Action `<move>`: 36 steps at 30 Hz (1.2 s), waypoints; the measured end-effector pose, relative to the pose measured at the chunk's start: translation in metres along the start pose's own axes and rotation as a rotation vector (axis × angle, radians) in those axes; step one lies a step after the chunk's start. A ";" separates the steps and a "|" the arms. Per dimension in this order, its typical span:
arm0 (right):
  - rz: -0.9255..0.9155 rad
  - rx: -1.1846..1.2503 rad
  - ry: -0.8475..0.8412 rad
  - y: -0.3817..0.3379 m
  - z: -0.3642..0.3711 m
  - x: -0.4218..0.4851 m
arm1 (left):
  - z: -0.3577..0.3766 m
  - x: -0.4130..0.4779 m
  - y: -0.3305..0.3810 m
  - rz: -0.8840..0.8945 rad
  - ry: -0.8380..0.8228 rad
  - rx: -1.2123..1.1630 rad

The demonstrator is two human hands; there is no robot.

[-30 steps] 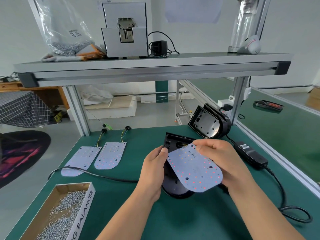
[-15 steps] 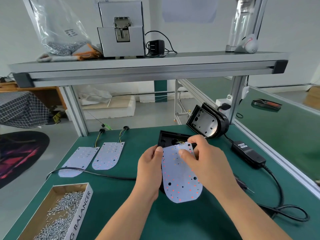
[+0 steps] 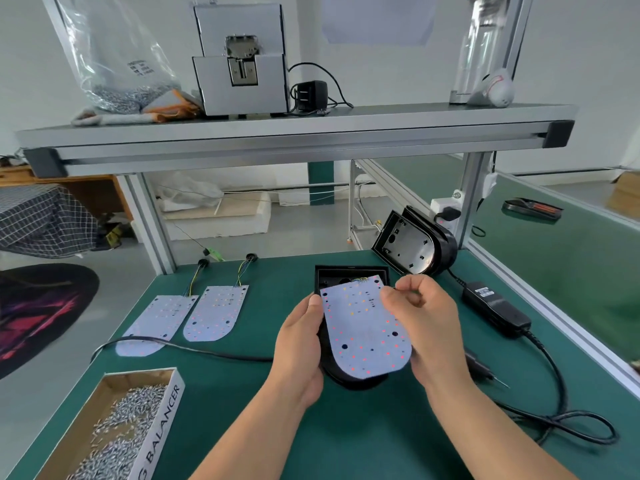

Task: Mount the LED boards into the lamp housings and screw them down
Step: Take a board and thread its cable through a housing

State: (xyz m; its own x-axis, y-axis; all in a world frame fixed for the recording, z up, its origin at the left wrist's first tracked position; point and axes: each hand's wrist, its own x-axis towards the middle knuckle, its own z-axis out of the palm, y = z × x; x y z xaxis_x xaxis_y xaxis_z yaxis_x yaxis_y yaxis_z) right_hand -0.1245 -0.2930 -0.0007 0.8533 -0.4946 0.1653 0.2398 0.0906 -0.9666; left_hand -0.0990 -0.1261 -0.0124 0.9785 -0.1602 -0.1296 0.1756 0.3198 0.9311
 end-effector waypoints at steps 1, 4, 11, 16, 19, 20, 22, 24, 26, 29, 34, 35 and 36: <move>-0.050 -0.044 0.014 0.003 0.001 -0.002 | 0.002 -0.001 -0.002 -0.008 0.006 0.004; -0.176 -0.143 0.053 0.006 0.004 -0.008 | 0.004 -0.003 -0.002 -0.014 -0.041 0.002; -0.587 -0.724 0.027 0.005 0.004 -0.012 | -0.006 -0.001 0.005 0.127 -0.171 0.023; -0.392 -0.661 -0.116 0.001 0.005 -0.013 | -0.007 0.000 0.005 0.176 -0.006 0.122; -0.057 -0.327 -0.186 -0.007 0.000 -0.006 | -0.004 -0.002 0.002 0.219 0.048 0.168; 0.003 -0.242 -0.171 -0.008 -0.001 -0.003 | -0.004 -0.003 0.002 0.203 0.038 0.154; 0.075 -0.137 -0.159 -0.009 -0.005 0.002 | -0.005 -0.002 0.003 0.143 0.014 0.090; 0.127 -0.071 -0.204 -0.008 -0.008 0.005 | -0.007 -0.001 0.007 0.108 -0.005 0.047; 0.181 -0.013 -0.234 -0.008 -0.009 0.006 | -0.007 -0.002 0.009 0.077 0.014 0.025; 0.212 -0.015 -0.251 -0.006 -0.009 0.006 | -0.006 -0.002 0.009 0.025 0.063 0.042; 0.222 -0.015 -0.283 -0.005 -0.006 0.002 | -0.002 -0.005 0.014 -0.004 0.112 0.033; 0.225 -0.010 -0.289 -0.005 -0.006 0.002 | -0.001 -0.006 0.016 -0.004 0.122 0.024; 0.230 -0.005 -0.294 -0.005 -0.006 0.003 | -0.001 -0.006 0.016 -0.004 0.135 0.022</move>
State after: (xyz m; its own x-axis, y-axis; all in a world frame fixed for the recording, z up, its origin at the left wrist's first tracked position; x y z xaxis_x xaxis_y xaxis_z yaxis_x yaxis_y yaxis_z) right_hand -0.1260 -0.3000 0.0036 0.9813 -0.1921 -0.0073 0.0252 0.1660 -0.9858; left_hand -0.1022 -0.1191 0.0034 0.9837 -0.0343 -0.1765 0.1786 0.2986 0.9375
